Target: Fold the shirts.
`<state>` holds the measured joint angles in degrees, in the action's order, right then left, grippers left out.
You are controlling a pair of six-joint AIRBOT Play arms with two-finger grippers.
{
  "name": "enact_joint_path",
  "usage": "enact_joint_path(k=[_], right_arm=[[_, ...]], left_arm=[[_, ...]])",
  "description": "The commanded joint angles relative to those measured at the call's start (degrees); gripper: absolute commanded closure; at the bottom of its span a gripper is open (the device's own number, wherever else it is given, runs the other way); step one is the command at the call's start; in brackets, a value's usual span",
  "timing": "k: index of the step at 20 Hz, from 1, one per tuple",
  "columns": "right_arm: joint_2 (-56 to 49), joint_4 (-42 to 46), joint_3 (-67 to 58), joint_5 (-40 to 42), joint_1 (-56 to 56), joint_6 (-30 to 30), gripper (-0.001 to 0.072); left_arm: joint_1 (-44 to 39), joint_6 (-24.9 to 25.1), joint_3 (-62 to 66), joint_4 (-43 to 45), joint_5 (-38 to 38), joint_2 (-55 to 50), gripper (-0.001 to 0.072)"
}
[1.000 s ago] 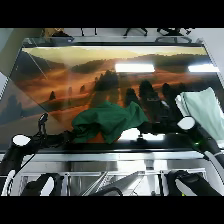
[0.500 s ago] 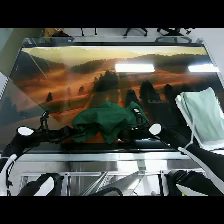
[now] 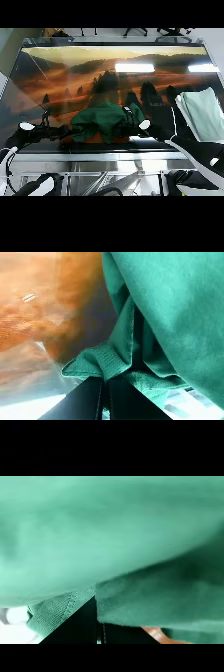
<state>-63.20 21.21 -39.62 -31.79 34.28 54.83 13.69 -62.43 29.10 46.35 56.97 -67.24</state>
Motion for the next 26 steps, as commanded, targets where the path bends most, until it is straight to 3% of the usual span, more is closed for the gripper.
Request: enact_joint_path(k=[1, 4, 6, 10, 13, 17, 19, 21, 23, 26], right_arm=[[3.45, 0.90, -2.58, -3.72, -0.96, -2.84, 0.0693], [14.64, 10.16, -7.06, -10.78, -8.04, 4.46, 0.0693], [23.93, 10.95, -13.55, -15.98, -15.67, 5.25, 0.0694], [36.50, 11.41, -29.59, -21.07, -29.33, 5.18, 0.0694], [40.68, 12.13, -39.87, -24.00, -36.41, 5.18, 0.0694], [42.10, 18.80, -45.90, -24.68, -40.06, 6.36, 0.0694], [40.13, 22.14, -45.40, -27.52, -40.02, 8.81, 0.0694], [36.13, 21.62, -42.80, -31.08, -40.02, 9.09, 0.0694], [31.50, 19.39, -37.00, -34.23, -39.89, 9.09, 0.0694], [24.30, 18.47, -22.80, -32.41, -39.89, 9.05, 0.0693]], left_arm=[[0.04, 0.04, 1.99, -0.07, 1.36, 1.53, 0.0692], [0.07, -1.70, 10.60, -0.04, 5.75, 11.10, 0.0693], [0.04, -4.52, 19.34, -0.04, 6.71, 19.91, 0.0693], [0.11, -10.29, 40.00, 2.40, -0.61, 34.12, 0.0693], [0.15, -15.96, 53.81, 11.93, -3.52, 39.04, 0.0693], [0.15, -20.59, 63.25, 36.04, -0.52, 40.46, 0.0693], [0.04, -17.79, 63.98, 39.47, 5.44, 37.55, 0.0693], [-0.85, -11.50, 61.18, 33.57, 9.01, 32.15, 0.0693], [-3.72, -7.82, 55.39, 25.97, 8.74, 25.18, 0.0693], [-9.11, -5.09, 46.90, 24.46, 4.72, 11.65, 0.0692]])
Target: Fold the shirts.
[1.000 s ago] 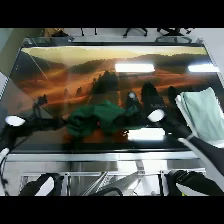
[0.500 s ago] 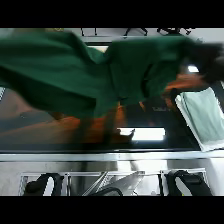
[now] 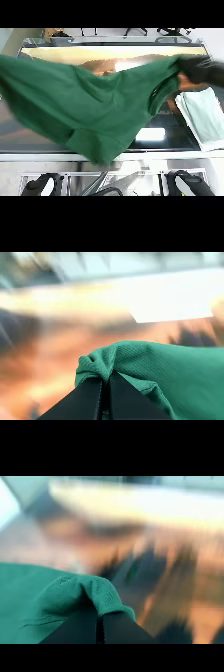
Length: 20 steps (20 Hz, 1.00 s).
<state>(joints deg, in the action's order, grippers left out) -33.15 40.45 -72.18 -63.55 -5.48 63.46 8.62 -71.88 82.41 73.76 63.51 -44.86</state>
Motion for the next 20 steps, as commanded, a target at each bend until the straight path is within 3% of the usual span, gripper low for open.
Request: enact_joint_path(k=[1, 4, 6, 7, 8, 9, 15, 18, 20], right_arm=[[-8.76, -0.76, 14.91, 2.38, -0.13, 0.20, 0.0693], [-18.84, -0.76, 24.41, 14.71, -0.15, -2.54, 0.0693], [-25.46, -0.59, 24.09, 20.55, -0.15, -2.67, 0.0691], [-27.58, -0.55, 23.04, 22.05, -0.20, -2.71, 0.0649], [-29.16, -0.52, 21.38, 22.25, -0.31, -3.58, 0.0451], [-29.75, -0.52, 19.76, 21.92, -0.61, -4.55, 0.0316], [-22.38, 3.82, 14.08, 11.28, -8.00, -4.68, 0.0298], [-16.50, 5.92, 14.12, 2.45, -13.27, -3.15, 0.0295], [-13.64, 5.86, 15.39, -2.97, -14.36, -2.93, 0.0173]], left_arm=[[-5.62, 5.07, -8.37, -2.95, -3.96, -16.00, 0.0692], [-9.46, 5.33, -9.46, -2.99, -10.16, -33.51, 0.0691], [-10.51, 3.02, -3.67, -3.32, -8.44, -44.98, 0.0686], [-10.58, 0.83, 0.39, -3.28, -5.97, -49.75, 0.0673], [-10.38, 0.04, 4.31, -3.30, -2.80, -53.22, 0.0346], [-9.97, -0.90, 7.69, -3.32, 0.44, -55.54, -0.0003], [-5.49, -2.32, 19.08, -3.52, 23.65, -56.50, 0.0009], [-2.99, -2.58, 7.78, -9.03, 22.91, -48.78, 0.0010], [-1.88, -2.56, -3.76, -14.27, 21.44, -43.08, 0.0010]])
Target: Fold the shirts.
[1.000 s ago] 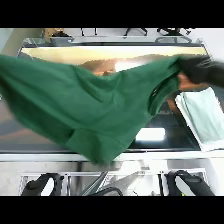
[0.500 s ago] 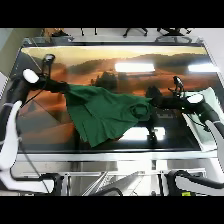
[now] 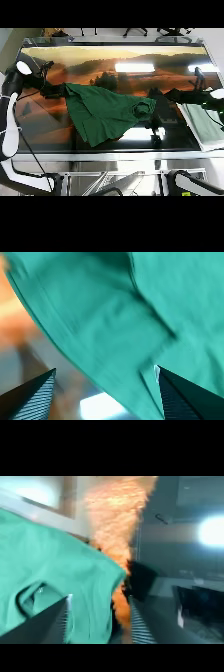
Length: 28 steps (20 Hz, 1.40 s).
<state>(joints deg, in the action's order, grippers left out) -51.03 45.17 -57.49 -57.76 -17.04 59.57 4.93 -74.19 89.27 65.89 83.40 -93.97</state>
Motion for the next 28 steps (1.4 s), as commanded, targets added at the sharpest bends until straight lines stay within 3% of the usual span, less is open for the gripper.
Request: enact_joint_path(k=[1, 4, 7, 14, 17, 19, 22, 24, 26, 28], right_arm=[[5.38, 0.90, 2.43, -10.29, -2.23, 1.36, 0.0180], [7.58, -1.81, 11.19, -8.92, 2.12, 1.33, 0.0189], [7.50, -6.99, 21.11, -2.21, 9.94, 1.27, 0.0189], [1.88, -10.95, 25.03, 16.26, 29.51, 1.27, 0.0190], [-1.75, -11.50, 24.96, 18.23, 33.55, 1.31, 0.0191], [-3.61, -12.13, 24.98, 17.86, 34.88, 1.29, 0.0252], [-5.92, -13.62, 24.96, 19.32, 37.07, 1.01, 0.0250], [-7.72, -17.25, 24.96, 22.45, 38.38, -1.68, 0.0250], [-9.20, -25.33, 24.68, 24.20, 38.66, -8.15, 0.0263], [-9.75, -32.54, 23.82, 24.37, 38.66, -15.74, 0.0587]], left_arm=[[1.77, -0.26, -16.76, -8.11, 0.48, 8.70, 0.0010], [-0.35, -0.24, -36.06, -11.21, -5.92, 16.26, 0.0010], [-3.43, -0.90, -49.64, -12.11, -15.54, 21.94, 0.0010], [-8.28, -0.72, -60.83, -21.00, -31.45, 25.83, 0.0010], [-9.46, -0.66, -59.36, -20.87, -31.74, 23.23, 0.0011], [-9.40, 0.11, -57.24, -20.46, -29.70, 21.81, 0.0010], [-9.40, 0.72, -54.84, -20.44, -28.11, 21.57, 0.0010], [-9.40, 0.72, -53.90, -20.41, -27.82, 21.57, 0.0011], [-9.40, 0.72, -53.96, -20.41, -27.85, 21.57, 0.0010], [-9.40, 0.72, -54.01, -20.39, -27.80, 21.57, 0.0011]])
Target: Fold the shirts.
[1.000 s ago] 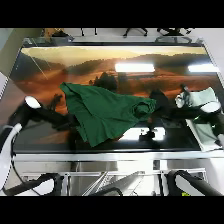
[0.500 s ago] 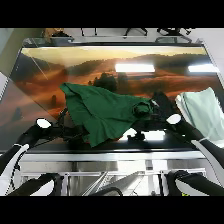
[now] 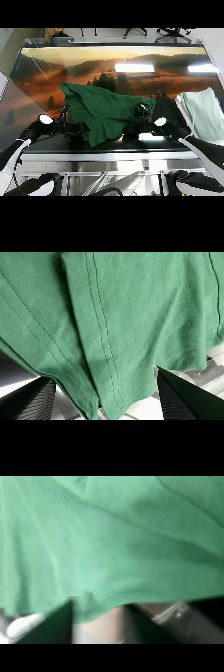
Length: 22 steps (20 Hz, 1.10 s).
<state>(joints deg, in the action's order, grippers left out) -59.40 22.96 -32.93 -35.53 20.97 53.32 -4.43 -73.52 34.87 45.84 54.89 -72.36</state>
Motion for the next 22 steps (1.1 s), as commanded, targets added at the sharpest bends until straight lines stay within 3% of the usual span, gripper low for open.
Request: enact_joint_path(k=[1, 2, 7, 10, 15, 18, 19, 20, 21, 22], right_arm=[[-1.29, -12.79, -1.44, 2.12, 0.66, -11.89, 0.0661], [-1.11, -13.16, -2.56, 2.10, 0.63, -12.66, 0.0693], [4.44, -12.52, -10.16, 0.57, 0.42, -13.09, 0.0694], [6.16, -6.97, -18.78, 0.83, -0.26, -13.07, 0.0694], [4.59, -2.97, -27.63, 3.89, -5.11, -13.20, 0.0694], [2.99, -2.97, -28.96, 4.96, -6.75, -16.11, 0.0694], [2.45, -2.97, -29.03, 5.92, -7.04, -16.15, 0.0694], [2.01, -2.99, -29.03, 6.47, -7.10, -16.98, 0.0694], [1.62, -3.02, -29.05, 7.13, -7.32, -18.16, 0.0694], [1.36, -2.99, -29.09, 7.56, -7.52, -18.49, 0.0694]], left_arm=[[0.00, 0.04, 0.39, -0.33, 0.72, -0.04, 0.0010], [0.37, 0.04, 0.39, -0.35, 0.72, -0.04, 0.0010], [4.13, 2.21, 0.39, 0.04, 4.04, -0.04, 0.0010], [5.68, 2.16, 0.31, 1.36, 4.24, -0.07, 0.0010], [4.33, 2.45, -5.27, -1.11, -3.76, -0.07, 0.0010], [0.96, 7.26, -6.56, -10.67, -10.49, -0.11, 0.0012], [-0.52, 7.52, -6.49, -11.93, -12.24, -0.11, 0.0081], [-2.05, 7.54, -6.27, -11.89, -13.51, -0.11, 0.0231], [-3.04, 7.58, -6.01, -11.32, -14.03, -0.17, 0.0472], [-3.91, 7.76, -5.55, -10.88, -14.03, -0.24, 0.0660]])
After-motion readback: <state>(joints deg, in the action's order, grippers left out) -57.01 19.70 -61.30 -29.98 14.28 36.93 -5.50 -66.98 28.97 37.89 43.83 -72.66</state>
